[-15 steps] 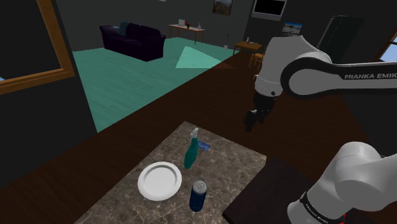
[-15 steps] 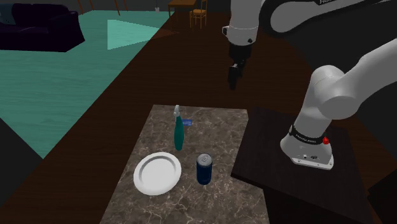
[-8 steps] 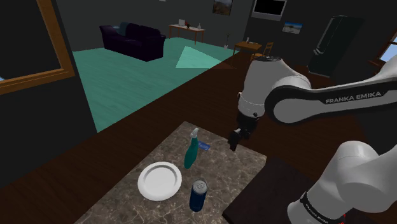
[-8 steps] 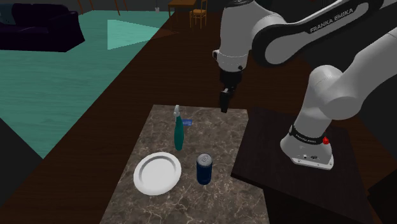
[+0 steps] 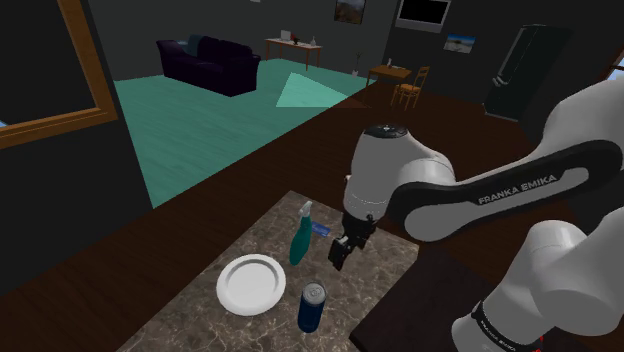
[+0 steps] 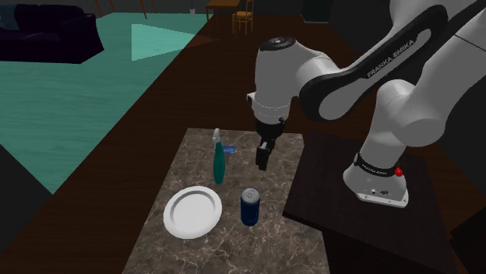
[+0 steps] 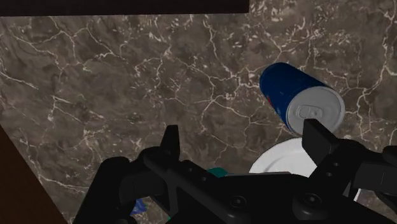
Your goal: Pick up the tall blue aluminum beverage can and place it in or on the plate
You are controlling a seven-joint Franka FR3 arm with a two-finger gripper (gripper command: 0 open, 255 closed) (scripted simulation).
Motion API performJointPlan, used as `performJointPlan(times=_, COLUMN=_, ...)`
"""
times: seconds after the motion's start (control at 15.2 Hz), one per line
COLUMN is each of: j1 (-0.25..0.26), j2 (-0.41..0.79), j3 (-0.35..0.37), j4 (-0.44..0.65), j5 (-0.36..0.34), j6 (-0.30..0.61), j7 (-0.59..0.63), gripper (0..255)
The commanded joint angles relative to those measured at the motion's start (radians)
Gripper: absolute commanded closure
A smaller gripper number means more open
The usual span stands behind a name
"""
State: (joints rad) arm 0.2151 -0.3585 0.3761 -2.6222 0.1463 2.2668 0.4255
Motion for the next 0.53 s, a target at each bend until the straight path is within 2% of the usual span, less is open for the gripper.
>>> performJointPlan(times=0.0, j1=0.005, j2=0.071, j3=0.034, j4=0.019, j5=-0.007, j6=0.057, j7=0.036, gripper=0)
performJointPlan(times=0.46, j1=0.017, j2=0.307, j3=0.128, j4=0.098, j5=-0.108, j6=0.213, j7=0.193, gripper=0)
